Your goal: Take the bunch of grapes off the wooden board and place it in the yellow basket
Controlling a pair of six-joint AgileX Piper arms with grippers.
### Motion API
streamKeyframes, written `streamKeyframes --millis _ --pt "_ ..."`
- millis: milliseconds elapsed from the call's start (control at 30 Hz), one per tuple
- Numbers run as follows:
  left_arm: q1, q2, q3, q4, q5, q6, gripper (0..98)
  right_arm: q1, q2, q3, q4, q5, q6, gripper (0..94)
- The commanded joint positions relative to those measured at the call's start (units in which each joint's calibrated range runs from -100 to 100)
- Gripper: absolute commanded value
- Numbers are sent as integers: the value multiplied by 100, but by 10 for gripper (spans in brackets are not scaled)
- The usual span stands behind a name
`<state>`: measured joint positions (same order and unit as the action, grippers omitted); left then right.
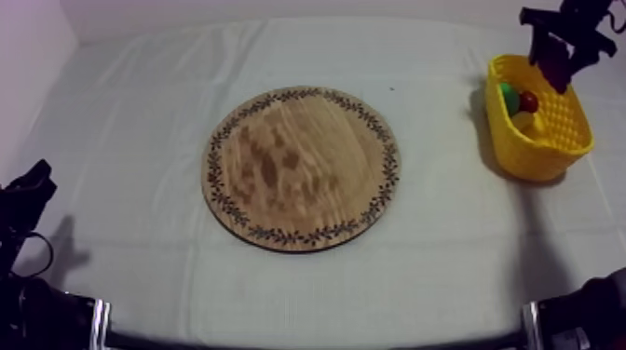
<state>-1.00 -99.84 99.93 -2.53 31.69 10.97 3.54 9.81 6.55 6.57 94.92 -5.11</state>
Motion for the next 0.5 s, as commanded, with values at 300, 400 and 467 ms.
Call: streamKeyframes --millis 300,400,467 --pt "2 2 -4 1 -1 0 0 181 662 665 58 -484 9 465" --pt "2 2 -4 1 -1 0 0 189 914 649 39 -557 8 519" --pt "2 2 -4 1 -1 0 0 187 1051 577 40 -566 7 561"
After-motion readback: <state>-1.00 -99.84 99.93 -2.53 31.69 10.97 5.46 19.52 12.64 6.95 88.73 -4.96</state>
